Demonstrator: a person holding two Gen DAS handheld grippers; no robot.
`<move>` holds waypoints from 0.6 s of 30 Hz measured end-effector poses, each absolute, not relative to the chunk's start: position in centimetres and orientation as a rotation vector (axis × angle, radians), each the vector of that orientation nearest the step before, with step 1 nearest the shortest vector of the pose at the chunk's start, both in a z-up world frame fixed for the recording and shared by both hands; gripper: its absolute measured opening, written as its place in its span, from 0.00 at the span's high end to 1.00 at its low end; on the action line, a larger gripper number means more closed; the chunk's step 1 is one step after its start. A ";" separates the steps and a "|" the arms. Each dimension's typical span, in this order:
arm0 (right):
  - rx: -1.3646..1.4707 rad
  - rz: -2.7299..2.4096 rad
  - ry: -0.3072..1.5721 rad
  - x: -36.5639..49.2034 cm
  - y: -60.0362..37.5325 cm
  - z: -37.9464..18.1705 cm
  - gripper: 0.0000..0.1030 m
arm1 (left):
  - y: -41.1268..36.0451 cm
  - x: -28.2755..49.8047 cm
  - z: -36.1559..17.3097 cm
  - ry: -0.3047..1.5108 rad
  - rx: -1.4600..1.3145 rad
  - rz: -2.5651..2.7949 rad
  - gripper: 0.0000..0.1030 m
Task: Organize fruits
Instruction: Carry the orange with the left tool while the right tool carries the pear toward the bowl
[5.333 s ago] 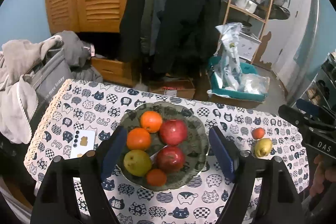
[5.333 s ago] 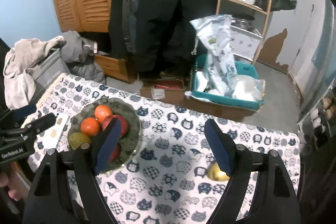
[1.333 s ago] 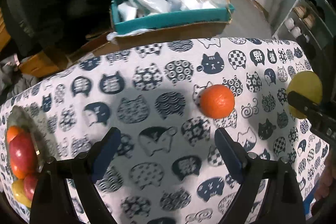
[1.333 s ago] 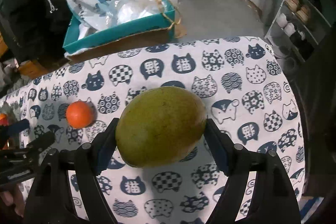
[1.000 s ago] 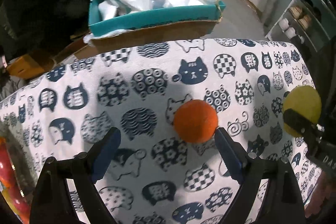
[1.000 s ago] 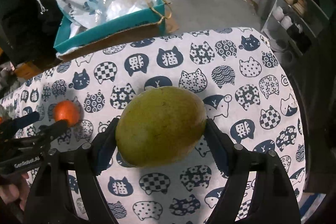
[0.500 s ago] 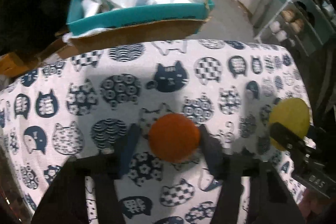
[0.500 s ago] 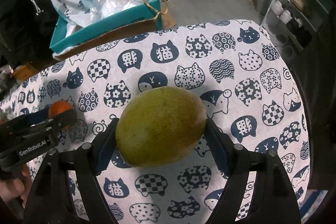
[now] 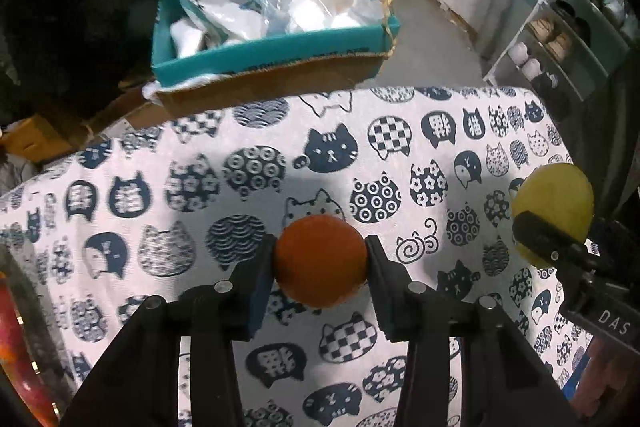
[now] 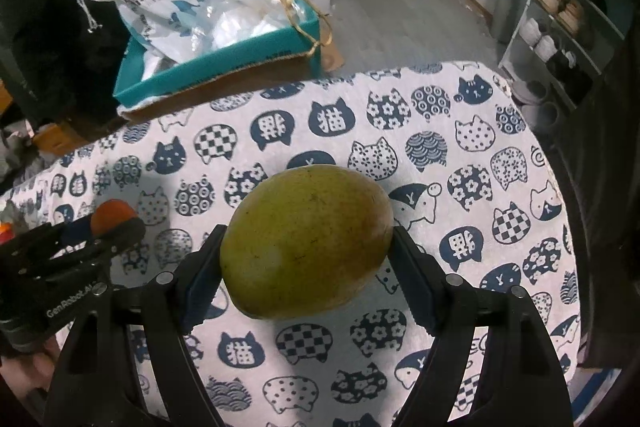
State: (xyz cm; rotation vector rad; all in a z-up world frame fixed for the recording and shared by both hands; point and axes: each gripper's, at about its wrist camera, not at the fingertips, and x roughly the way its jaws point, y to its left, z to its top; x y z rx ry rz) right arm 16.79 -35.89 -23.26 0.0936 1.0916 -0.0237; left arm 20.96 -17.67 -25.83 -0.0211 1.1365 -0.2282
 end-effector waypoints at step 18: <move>0.033 0.022 0.960 12.9 -32.8 -16.2 0.23 | -13.2 15.9 -17.7 0.996 -0.045 -0.196 0.57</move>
